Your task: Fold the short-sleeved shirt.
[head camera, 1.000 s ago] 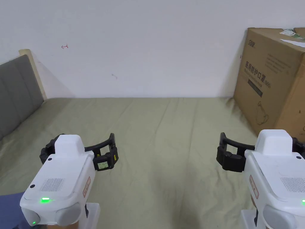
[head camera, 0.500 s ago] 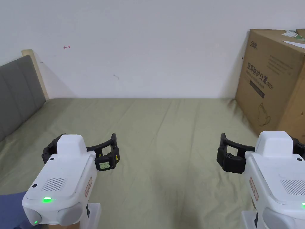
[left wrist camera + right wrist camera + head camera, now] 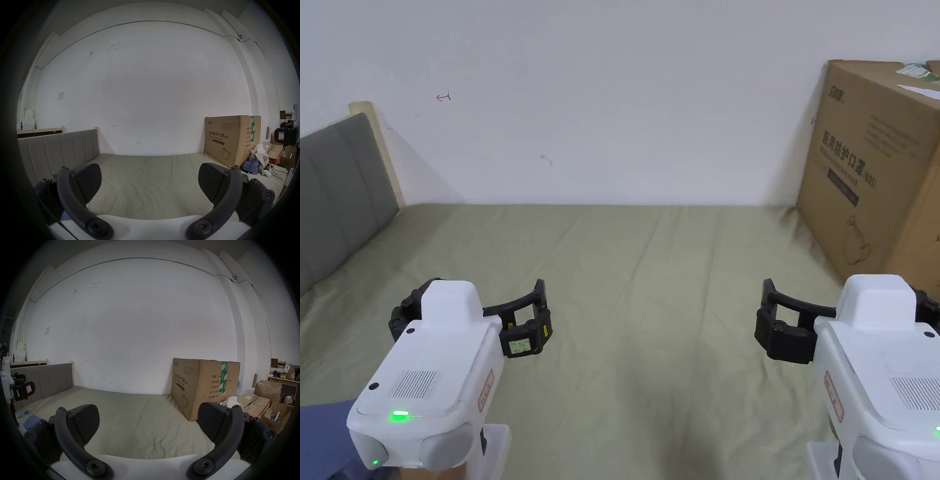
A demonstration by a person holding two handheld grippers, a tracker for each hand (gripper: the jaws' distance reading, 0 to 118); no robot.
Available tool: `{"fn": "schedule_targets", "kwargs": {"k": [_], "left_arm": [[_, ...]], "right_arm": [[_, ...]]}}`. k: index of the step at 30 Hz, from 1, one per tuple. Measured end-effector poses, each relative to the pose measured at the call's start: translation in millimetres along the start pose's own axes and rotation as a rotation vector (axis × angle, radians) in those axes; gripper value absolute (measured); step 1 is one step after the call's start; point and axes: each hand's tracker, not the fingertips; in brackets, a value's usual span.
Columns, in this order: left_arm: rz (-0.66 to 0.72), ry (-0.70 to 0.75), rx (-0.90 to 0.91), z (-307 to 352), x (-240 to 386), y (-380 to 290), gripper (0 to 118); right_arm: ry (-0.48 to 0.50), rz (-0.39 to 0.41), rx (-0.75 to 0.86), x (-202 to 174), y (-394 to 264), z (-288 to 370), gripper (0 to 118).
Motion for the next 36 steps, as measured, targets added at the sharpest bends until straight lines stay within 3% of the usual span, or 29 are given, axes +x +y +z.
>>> {"fn": "schedule_targets", "kwargs": {"k": [29,33,36], "left_arm": [[0.009,-0.007,0.003,3,3,0,118],[0.013,-0.008,0.005,3,2,1,118],[0.017,-0.011,0.009,4,2,3,118]], "right_arm": [[0.006,0.003,-0.037,-3,2,-4,118],[0.006,-0.066,-0.074,-4,4,-7,118],[-0.052,-0.127,-0.157,-8,9,-10,118]]}}
